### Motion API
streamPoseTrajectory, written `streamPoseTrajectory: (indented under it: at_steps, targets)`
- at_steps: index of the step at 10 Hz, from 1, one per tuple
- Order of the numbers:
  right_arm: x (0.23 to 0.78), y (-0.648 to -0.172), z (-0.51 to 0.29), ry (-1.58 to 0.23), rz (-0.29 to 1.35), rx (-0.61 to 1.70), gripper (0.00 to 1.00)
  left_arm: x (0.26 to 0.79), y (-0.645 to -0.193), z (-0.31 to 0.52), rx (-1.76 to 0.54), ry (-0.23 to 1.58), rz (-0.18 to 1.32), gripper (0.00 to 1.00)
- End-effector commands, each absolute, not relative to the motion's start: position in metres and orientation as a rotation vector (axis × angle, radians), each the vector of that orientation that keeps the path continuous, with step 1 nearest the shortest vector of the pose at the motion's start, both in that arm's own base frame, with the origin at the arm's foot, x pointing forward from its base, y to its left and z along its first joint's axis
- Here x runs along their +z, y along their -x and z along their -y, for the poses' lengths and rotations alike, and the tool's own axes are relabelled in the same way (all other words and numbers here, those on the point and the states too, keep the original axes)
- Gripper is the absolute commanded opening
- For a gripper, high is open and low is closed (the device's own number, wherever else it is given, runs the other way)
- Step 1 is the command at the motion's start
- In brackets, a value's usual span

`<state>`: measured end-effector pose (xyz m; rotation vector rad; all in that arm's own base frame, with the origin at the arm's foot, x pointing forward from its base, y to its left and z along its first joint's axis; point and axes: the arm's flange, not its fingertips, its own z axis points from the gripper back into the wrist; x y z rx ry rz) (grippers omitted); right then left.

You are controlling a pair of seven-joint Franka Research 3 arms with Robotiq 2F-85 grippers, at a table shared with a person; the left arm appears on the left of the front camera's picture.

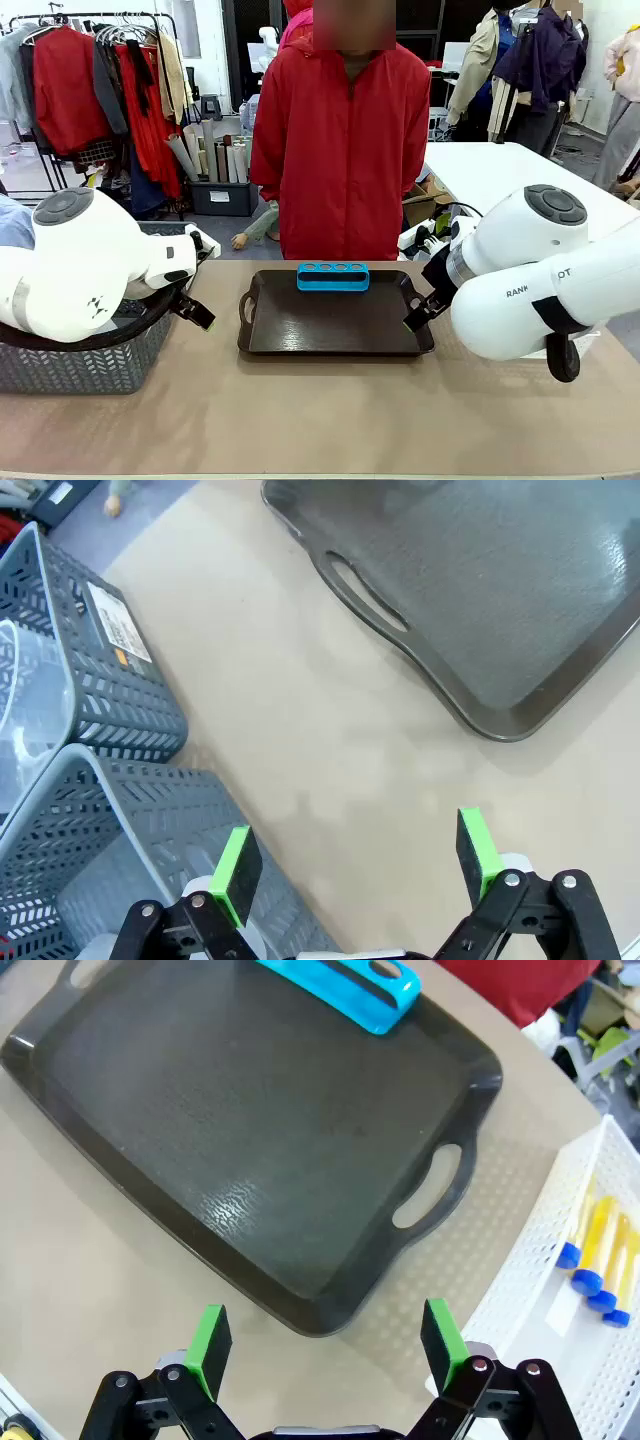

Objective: Prepare the laboratory tools.
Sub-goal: Pick up one Small flask and place it on the Handle tray.

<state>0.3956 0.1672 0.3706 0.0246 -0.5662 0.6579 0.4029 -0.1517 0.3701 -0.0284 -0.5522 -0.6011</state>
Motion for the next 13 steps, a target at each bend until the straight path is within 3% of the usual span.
streamPoseTrajectory:
  at_steps: [1, 13]
  targets:
    - [0.3707, -0.3956, -0.1672, -0.025, 0.566, 0.658, 1.00, 0.3702, -0.4029, 0.1518, -0.601, 0.028, 0.552, 1.00]
    - [0.3707, -0.3956, -0.1672, -0.025, 0.566, 0.658, 1.00, 0.3702, -0.4029, 0.1518, -0.601, 0.028, 0.552, 1.00]
